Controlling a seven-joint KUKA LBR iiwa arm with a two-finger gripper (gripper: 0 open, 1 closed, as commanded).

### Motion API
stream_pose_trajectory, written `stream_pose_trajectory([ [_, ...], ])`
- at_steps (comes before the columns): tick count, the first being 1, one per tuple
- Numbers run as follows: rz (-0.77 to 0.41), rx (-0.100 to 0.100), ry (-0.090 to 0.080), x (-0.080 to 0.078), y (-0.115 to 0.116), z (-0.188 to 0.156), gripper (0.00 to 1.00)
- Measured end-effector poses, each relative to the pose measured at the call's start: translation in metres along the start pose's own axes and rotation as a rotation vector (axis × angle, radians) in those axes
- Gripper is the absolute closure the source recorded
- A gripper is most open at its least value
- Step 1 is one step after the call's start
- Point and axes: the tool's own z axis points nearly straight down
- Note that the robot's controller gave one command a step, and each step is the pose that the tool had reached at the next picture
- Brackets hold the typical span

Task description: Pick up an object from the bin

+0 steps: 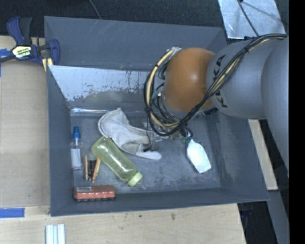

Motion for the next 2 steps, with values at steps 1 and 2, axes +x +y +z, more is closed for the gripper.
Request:
stream_pose_trajectory([
  [1, 0.000, 0.001, -0.007, -0.0021, -0.0003, -0.0145, 1.00],
  [2, 0.000, 0.001, -0.007, -0.0019, -0.0003, -0.0217, 1.00],
])
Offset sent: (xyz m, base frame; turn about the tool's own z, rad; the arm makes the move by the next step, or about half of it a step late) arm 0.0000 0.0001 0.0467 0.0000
